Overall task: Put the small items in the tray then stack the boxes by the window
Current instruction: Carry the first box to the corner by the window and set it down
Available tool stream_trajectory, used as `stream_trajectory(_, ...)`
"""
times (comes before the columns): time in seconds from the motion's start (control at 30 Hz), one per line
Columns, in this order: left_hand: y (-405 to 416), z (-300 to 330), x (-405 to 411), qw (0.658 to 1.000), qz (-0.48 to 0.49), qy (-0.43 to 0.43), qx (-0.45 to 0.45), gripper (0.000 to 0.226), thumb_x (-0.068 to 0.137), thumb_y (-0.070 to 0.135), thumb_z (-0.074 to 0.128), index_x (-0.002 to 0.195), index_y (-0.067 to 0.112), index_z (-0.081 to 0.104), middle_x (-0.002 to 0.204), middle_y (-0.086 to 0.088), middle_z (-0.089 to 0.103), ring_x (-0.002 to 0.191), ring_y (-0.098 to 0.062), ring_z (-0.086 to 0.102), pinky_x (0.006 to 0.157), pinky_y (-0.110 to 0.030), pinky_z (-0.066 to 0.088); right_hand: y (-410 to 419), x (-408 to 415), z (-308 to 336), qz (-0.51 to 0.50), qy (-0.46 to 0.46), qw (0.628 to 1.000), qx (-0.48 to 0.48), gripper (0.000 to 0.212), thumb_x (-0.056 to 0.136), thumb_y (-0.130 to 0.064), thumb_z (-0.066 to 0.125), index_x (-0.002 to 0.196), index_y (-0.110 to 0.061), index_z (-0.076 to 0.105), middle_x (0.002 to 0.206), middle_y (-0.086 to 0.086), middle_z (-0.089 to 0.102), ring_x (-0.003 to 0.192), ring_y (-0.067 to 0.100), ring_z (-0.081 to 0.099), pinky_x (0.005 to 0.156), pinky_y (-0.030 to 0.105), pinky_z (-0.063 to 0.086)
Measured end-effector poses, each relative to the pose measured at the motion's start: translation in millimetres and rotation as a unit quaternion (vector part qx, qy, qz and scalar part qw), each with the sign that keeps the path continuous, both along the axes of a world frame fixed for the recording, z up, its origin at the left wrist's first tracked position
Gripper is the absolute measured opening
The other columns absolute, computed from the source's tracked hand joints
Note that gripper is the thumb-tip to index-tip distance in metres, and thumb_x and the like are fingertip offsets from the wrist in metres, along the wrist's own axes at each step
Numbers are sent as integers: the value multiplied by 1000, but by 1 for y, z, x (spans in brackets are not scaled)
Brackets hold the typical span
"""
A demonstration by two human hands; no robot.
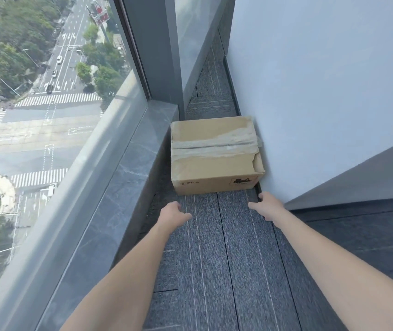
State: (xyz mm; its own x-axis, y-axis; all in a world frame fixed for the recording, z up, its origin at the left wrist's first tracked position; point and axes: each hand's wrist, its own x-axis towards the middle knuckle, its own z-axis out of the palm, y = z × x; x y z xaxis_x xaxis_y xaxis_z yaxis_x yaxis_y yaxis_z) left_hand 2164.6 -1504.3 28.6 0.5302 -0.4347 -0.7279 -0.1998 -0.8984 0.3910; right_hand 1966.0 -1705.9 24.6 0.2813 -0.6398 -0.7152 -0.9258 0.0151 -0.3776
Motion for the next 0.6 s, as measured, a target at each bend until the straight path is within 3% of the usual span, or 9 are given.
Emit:
stream_trajectory(0.1, 10, 61, -20, 997, -67, -4, 23, 24, 92, 26, 65, 111, 15, 55, 109, -2, 56, 93, -19, 53, 87, -33, 49, 24, -14, 68, 98, 44, 994, 11, 55, 94, -34, 61, 141, -8, 48, 129, 10, 60, 98, 22, 59, 83, 36, 51)
stream_trajectory(0.2, 17, 138, -44, 986, -163, -27, 39, 33, 93, 25, 60, 125, 13, 57, 122, -6, 61, 102, -23, 59, 86, -34, 50, 44, -33, 149, 155, 59, 986, 23, 56, 94, -34, 61, 143, -11, 48, 144, 8, 53, 126, 25, 54, 100, 35, 45)
stream_trajectory(0.3, 24, 231, -71, 966, -245, -40, 76, 32, 94, 22, 56, 125, 14, 57, 123, -5, 63, 104, -24, 62, 78, -34, 51, 62, -55, 242, 146, 54, 987, 35, 53, 92, -36, 62, 139, -14, 52, 141, 6, 56, 124, 24, 55, 99, 35, 46)
stream_trajectory(0.5, 42, 434, -140, 928, -360, -47, 86, 31, 95, 21, 58, 125, 13, 57, 124, -7, 63, 109, -29, 62, 85, -39, 54, 117, -121, 460, 117, 34, 991, 54, 48, 94, -34, 62, 137, -13, 56, 139, 7, 57, 127, 26, 54, 105, 37, 44)
stream_trajectory(0.6, 45, 511, -180, 905, -417, -52, 60, 30, 93, 22, 58, 122, 12, 60, 120, -7, 64, 108, -28, 62, 85, -38, 54, 149, -161, 545, 46, 14, 998, 43, 42, 94, -33, 63, 131, -13, 60, 134, 6, 60, 122, 25, 56, 102, 37, 46)
